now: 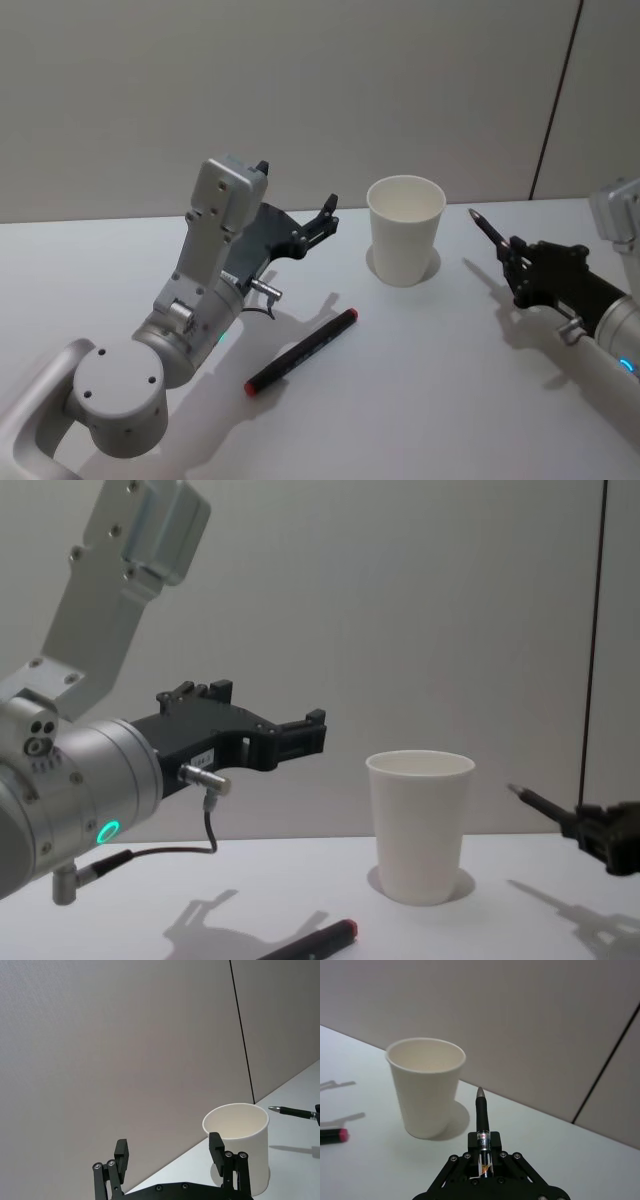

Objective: Place the pen into the pen holder.

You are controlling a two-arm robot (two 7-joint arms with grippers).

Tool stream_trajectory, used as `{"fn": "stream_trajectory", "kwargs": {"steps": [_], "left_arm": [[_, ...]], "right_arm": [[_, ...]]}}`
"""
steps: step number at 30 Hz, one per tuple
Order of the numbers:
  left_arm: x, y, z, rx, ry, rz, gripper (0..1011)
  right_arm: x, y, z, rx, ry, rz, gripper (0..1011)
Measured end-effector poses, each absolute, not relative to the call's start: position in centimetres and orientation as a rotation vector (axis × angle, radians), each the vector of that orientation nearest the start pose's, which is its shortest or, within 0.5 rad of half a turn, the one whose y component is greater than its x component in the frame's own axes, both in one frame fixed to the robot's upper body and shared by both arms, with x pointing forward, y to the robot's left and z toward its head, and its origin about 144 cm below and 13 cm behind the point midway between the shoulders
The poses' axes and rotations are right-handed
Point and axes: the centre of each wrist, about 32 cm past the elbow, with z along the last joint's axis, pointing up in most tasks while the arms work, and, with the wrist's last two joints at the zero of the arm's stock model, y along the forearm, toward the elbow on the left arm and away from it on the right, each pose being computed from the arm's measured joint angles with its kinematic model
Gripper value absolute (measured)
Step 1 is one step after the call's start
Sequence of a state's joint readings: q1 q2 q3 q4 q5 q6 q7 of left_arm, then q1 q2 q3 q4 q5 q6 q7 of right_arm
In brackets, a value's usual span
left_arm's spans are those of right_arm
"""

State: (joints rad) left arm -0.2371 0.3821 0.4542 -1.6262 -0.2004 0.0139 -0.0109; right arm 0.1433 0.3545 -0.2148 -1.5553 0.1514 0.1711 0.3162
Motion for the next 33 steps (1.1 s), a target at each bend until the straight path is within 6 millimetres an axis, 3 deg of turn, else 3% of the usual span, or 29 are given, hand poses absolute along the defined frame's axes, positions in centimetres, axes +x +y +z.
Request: {"fn": "stream_trajectory", "kwargs": {"steps": [20, 33], "left_arm": [[49.2, 19.8, 120.4, 0.061, -0.267, 1.124, 1001], [49.2, 19.8, 120.4, 0.061, -0.268, 1.124, 1001]], "right_arm": [[48.1, -24.6, 119.9, -0.036, -0.274, -0.947, 134], [48.3, -21.5, 121.0, 0.059, -0.436, -0.956, 134]]}}
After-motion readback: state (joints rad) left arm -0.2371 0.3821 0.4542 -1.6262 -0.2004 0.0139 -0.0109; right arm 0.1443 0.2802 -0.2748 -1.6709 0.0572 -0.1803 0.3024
